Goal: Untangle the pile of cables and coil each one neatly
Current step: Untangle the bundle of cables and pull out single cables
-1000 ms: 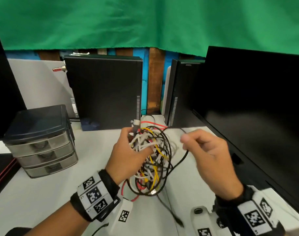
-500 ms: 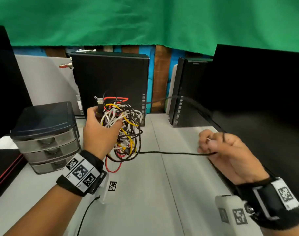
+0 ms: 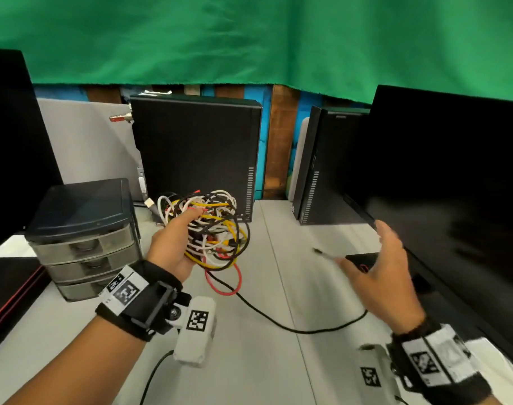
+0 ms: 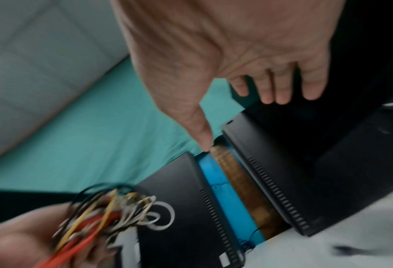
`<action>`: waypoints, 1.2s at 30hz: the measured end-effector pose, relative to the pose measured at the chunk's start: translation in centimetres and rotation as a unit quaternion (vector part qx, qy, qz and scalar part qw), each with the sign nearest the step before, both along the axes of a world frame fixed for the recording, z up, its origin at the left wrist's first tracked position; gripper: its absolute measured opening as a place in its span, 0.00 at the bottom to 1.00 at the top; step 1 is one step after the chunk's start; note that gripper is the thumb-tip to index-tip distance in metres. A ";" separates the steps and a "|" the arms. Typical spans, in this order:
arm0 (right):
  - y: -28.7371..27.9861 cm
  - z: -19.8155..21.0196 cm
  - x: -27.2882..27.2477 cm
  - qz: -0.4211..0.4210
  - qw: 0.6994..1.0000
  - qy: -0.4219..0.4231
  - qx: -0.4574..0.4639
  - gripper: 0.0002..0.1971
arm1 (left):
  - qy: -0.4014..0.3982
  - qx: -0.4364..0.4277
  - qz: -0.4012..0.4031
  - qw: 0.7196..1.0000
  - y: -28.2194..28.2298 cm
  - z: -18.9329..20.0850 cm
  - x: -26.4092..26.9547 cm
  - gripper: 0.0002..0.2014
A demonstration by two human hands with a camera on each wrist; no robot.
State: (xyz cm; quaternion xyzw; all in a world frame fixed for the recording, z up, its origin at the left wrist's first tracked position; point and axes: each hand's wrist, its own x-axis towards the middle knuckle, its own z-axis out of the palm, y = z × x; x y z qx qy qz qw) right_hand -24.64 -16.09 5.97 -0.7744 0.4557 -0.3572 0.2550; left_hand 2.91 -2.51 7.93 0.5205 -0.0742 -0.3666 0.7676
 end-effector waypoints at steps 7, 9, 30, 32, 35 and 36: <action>5.7 -3.1 3.9 0.278 0.958 0.046 0.049 0.30 | 0.102 -0.058 -0.129 0.985 -0.1 1.1 -4.2 0.17; 6.3 -3.7 4.1 0.313 0.943 0.023 0.105 0.27 | 0.113 -0.067 -0.133 0.982 0.0 1.4 -5.2 0.17; 2.4 2.1 -0.5 0.118 0.979 0.126 -0.111 0.06 | -0.024 -0.001 -0.079 0.997 -0.6 -1.1 -7.8 0.19; 3.9 3.5 -0.4 0.125 0.960 0.020 -0.251 0.16 | -0.058 -0.005 -0.088 0.994 -0.5 -0.9 -7.8 0.17; 7.4 4.2 0.7 0.247 0.903 0.019 -0.350 0.30 | -0.142 0.002 -0.108 0.984 -0.3 -0.9 -8.2 0.17; 8.0 3.7 1.2 0.252 0.891 0.061 -0.373 0.31 | -0.178 0.005 -0.118 0.977 -0.3 -0.9 -8.4 0.18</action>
